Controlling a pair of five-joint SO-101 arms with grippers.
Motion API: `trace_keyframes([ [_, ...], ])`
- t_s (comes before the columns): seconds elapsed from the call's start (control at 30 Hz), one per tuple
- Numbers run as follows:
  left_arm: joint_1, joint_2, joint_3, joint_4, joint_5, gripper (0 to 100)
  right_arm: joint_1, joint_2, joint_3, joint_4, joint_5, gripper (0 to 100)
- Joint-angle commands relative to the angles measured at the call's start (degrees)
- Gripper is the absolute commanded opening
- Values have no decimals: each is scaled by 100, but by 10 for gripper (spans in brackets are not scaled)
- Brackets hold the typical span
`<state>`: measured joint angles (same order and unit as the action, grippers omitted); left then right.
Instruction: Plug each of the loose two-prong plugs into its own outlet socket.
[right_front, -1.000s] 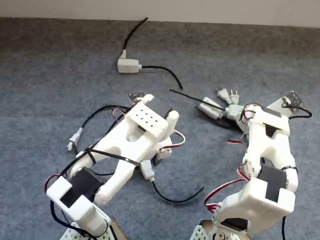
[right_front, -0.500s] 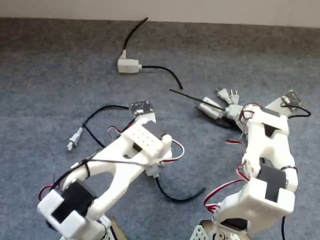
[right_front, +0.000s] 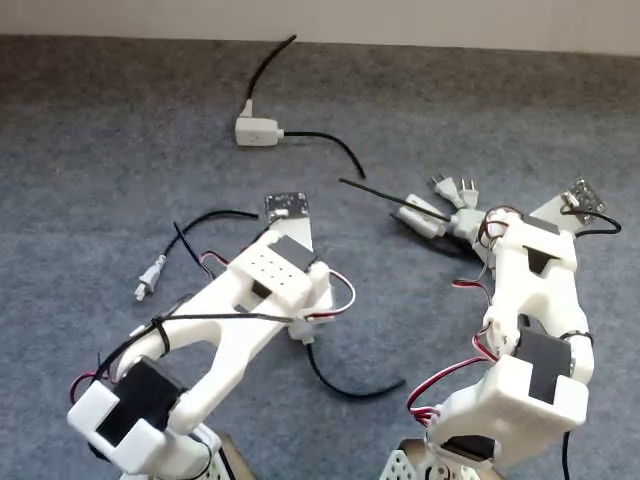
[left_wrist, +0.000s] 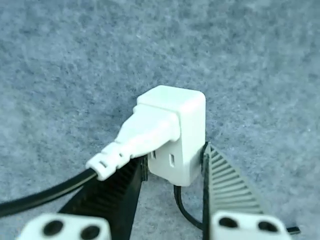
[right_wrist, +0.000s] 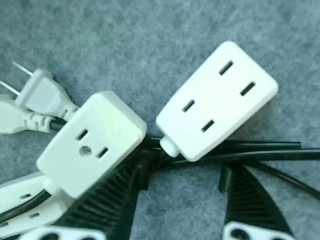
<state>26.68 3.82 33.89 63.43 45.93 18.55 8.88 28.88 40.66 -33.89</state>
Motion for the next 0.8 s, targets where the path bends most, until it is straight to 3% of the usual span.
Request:
trace_keyframes([
  [0.0, -602, 57, 84, -132, -18, 164, -4, 48, 13, -127, 79, 246],
  [0.43, -1692, 4, 154, -132, -1934, 165, -13, 48, 4, -127, 79, 246],
  [0.77, -2062, 40, 4, 35, -1996, 299, -13, 48, -4, -136, 79, 246],
])
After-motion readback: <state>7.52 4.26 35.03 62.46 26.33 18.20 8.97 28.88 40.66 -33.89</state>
